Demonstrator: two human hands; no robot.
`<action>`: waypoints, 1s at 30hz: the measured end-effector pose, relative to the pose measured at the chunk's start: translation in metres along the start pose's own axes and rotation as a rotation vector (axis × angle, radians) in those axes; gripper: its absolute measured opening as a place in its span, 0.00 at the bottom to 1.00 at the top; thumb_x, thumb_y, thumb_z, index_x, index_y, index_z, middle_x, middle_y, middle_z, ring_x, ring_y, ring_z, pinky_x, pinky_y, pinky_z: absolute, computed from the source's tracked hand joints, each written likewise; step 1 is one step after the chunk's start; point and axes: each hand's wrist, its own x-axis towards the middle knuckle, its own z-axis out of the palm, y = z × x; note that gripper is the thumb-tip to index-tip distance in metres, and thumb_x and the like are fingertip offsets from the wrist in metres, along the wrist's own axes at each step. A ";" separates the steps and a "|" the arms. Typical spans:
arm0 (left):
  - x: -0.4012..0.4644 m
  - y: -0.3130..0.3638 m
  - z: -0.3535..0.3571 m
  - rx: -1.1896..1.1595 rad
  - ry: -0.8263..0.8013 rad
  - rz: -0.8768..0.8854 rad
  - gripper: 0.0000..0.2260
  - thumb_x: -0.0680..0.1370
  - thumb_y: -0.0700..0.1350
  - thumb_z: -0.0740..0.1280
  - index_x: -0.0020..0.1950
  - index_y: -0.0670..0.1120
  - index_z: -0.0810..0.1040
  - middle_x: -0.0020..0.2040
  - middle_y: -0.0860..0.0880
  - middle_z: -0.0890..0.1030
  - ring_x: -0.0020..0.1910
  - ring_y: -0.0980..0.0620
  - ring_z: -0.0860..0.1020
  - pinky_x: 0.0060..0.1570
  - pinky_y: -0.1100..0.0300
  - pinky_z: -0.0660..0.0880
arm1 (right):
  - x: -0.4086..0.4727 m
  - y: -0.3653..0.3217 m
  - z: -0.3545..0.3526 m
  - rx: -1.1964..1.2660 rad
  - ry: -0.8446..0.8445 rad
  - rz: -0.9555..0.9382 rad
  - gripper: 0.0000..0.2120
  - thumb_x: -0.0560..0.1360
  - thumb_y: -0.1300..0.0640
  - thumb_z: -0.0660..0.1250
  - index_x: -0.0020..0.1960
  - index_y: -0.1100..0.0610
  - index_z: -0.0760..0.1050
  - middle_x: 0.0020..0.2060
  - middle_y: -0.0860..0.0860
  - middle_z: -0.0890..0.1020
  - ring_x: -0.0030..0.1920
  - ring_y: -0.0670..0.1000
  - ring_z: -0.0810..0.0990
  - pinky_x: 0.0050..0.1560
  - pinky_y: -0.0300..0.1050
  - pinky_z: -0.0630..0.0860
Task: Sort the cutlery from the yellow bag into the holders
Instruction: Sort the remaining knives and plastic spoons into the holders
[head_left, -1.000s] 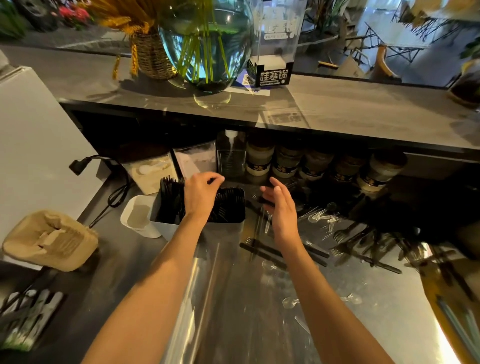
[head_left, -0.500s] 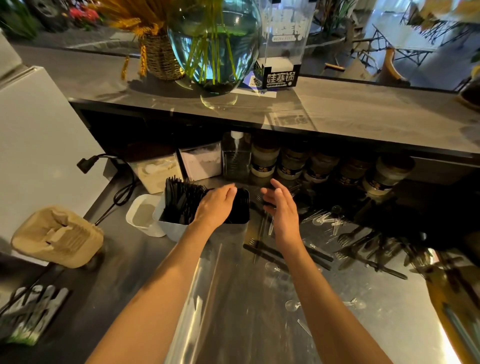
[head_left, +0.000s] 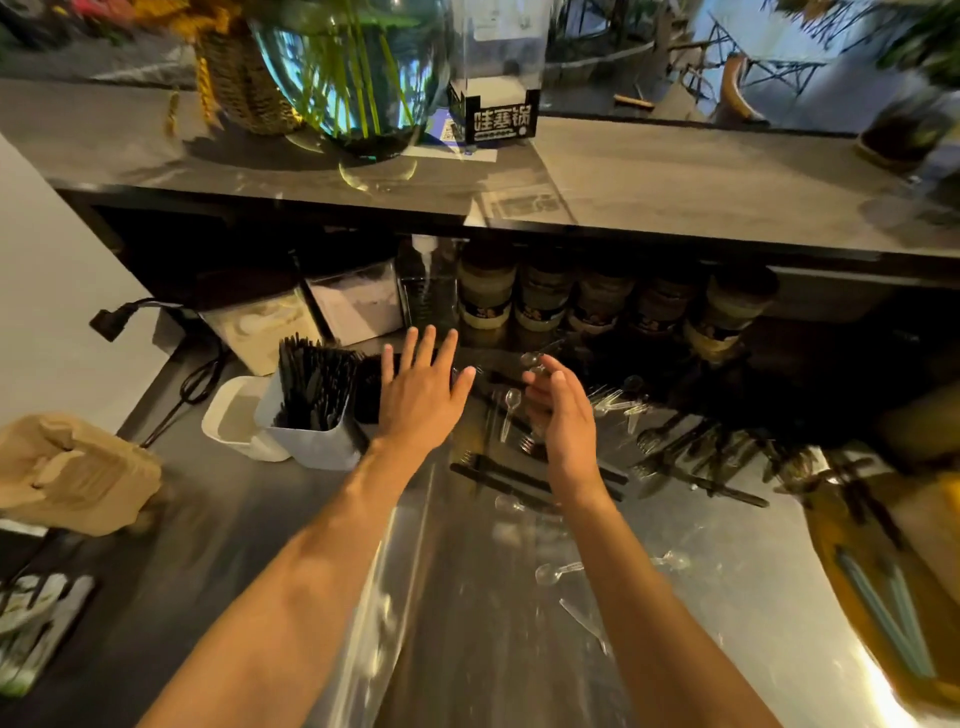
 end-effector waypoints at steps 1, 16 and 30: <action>-0.005 0.013 -0.002 -0.066 0.072 0.032 0.31 0.81 0.61 0.44 0.79 0.48 0.61 0.79 0.44 0.63 0.80 0.44 0.56 0.77 0.43 0.51 | 0.002 0.000 -0.010 -0.001 0.020 0.017 0.15 0.85 0.52 0.56 0.67 0.52 0.75 0.55 0.51 0.83 0.53 0.43 0.82 0.57 0.40 0.78; -0.059 0.076 0.144 -0.351 -0.434 0.135 0.42 0.74 0.65 0.68 0.81 0.57 0.49 0.81 0.57 0.47 0.80 0.56 0.40 0.79 0.50 0.44 | 0.035 0.105 -0.154 -1.293 -0.253 0.154 0.35 0.73 0.51 0.72 0.77 0.52 0.65 0.76 0.52 0.68 0.76 0.58 0.62 0.75 0.48 0.59; -0.017 0.083 0.183 -0.288 -0.249 0.349 0.26 0.70 0.53 0.78 0.65 0.45 0.78 0.66 0.44 0.75 0.75 0.48 0.62 0.70 0.40 0.65 | 0.059 0.138 -0.169 -1.142 -0.234 -0.170 0.13 0.74 0.56 0.70 0.58 0.52 0.84 0.49 0.53 0.85 0.47 0.59 0.80 0.53 0.52 0.72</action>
